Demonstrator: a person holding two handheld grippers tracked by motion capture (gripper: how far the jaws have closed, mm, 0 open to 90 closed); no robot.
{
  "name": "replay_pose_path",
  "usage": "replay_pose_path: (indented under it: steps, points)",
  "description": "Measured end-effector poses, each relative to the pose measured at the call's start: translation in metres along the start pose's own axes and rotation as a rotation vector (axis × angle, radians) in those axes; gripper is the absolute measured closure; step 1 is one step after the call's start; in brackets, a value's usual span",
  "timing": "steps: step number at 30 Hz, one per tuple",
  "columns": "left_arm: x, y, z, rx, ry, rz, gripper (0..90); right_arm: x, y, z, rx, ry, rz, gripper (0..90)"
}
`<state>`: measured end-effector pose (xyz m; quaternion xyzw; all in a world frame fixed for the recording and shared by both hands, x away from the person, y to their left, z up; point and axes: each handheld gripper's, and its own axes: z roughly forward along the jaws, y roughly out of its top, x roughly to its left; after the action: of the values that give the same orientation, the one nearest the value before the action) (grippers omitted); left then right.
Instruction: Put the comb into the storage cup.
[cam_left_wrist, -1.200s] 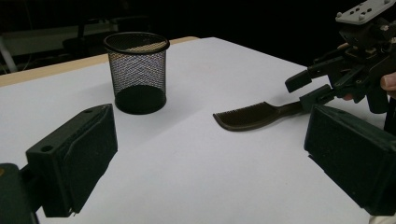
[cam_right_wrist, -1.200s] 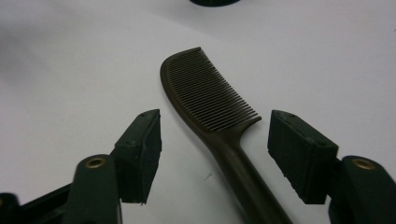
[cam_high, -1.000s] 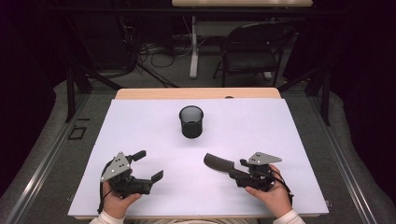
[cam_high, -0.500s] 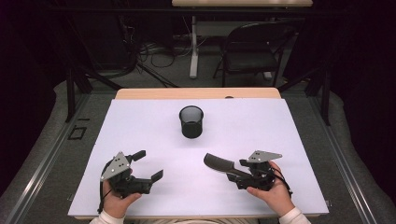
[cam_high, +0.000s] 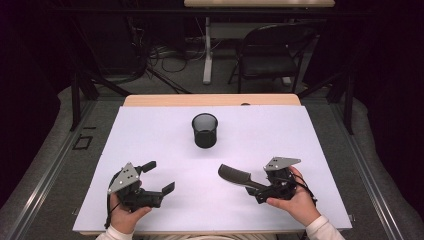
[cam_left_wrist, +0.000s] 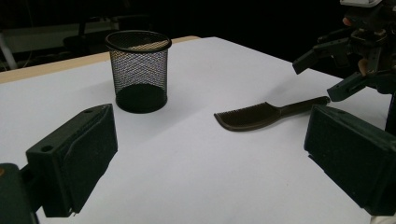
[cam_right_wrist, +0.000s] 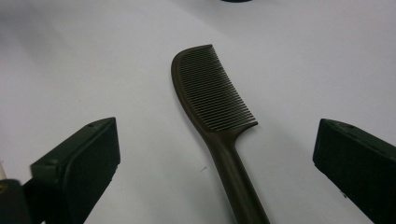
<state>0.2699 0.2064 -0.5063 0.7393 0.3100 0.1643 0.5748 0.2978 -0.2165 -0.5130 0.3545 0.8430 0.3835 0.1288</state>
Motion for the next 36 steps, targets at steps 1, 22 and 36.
replay_pose_path:
  steps: [1,22,36]
  points:
    - [0.0,0.0,0.0,0.0,0.0,0.0,2.9,0.0,0.0,0.0,0.0,0.0,0.0,0.0]
    - [0.0,0.0,0.001,0.006,-0.004,0.002,2.9,-0.005,0.019,-0.001,0.204,-0.049,-0.164,0.0]
    - [-0.001,0.0,0.001,0.009,-0.005,0.004,2.9,-0.005,0.027,0.002,0.303,-0.028,-0.205,0.5]
